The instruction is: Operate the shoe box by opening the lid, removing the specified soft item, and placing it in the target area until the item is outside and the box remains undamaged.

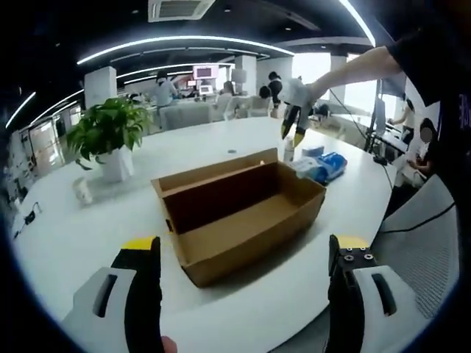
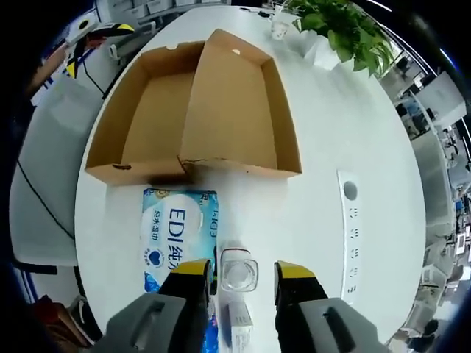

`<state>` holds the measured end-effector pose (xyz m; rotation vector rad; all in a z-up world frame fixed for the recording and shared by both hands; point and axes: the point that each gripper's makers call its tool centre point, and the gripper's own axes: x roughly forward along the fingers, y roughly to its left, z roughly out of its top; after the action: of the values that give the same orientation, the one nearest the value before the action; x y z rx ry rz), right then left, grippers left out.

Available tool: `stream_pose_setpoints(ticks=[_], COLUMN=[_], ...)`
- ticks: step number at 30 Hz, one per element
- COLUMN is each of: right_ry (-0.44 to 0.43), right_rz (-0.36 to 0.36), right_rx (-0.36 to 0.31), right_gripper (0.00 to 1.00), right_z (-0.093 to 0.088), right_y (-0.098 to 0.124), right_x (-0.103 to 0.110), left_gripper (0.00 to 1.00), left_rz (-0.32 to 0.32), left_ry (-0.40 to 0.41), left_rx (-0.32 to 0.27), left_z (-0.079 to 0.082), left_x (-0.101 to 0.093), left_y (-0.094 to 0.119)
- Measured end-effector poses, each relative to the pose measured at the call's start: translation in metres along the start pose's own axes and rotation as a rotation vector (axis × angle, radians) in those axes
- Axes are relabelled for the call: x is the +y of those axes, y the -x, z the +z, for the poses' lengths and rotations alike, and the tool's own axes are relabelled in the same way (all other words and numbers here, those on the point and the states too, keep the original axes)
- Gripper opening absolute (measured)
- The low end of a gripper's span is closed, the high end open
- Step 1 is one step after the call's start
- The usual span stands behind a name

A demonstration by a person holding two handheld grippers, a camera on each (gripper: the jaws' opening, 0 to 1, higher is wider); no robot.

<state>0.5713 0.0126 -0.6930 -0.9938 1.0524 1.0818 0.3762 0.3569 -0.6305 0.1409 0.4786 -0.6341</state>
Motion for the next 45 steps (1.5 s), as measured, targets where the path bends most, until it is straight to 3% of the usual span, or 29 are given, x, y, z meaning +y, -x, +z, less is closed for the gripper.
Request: stream_pose_setpoints(ticks=[10, 18, 27, 37, 45], right_ry=[-0.034, -0.089, -0.143, -0.294, -0.325], right_rz=[-0.013, -0.027, -0.036, -0.037, -0.053], right_rx=[-0.033, -0.094, -0.122, -0.233, -0.261], right_gripper=[0.42, 0.49, 0.5, 0.52, 0.51], right_z=[0.005, 0.014, 0.018, 0.036, 0.042], right_y=[0.006, 0.009, 0.007, 0.008, 0.002], right_x=[-0.001, -0.003, -0.002, -0.007, -0.006], left_gripper=[0.83, 0.7, 0.54, 0.37, 0.27], left_rz=[0.051, 0.105, 0.114, 0.212, 0.252], left_ry=[0.028, 0.119, 0.164, 0.266, 0.312], left_rx=[0.029, 0.055, 0.101, 0.111, 0.122], left_z=[-0.006, -0.013, -0.023, -0.033, -0.038], left_x=[0.016, 0.036, 0.041, 0.067, 0.077], left_y=[-0.003, -0.008, -0.015, -0.019, -0.024])
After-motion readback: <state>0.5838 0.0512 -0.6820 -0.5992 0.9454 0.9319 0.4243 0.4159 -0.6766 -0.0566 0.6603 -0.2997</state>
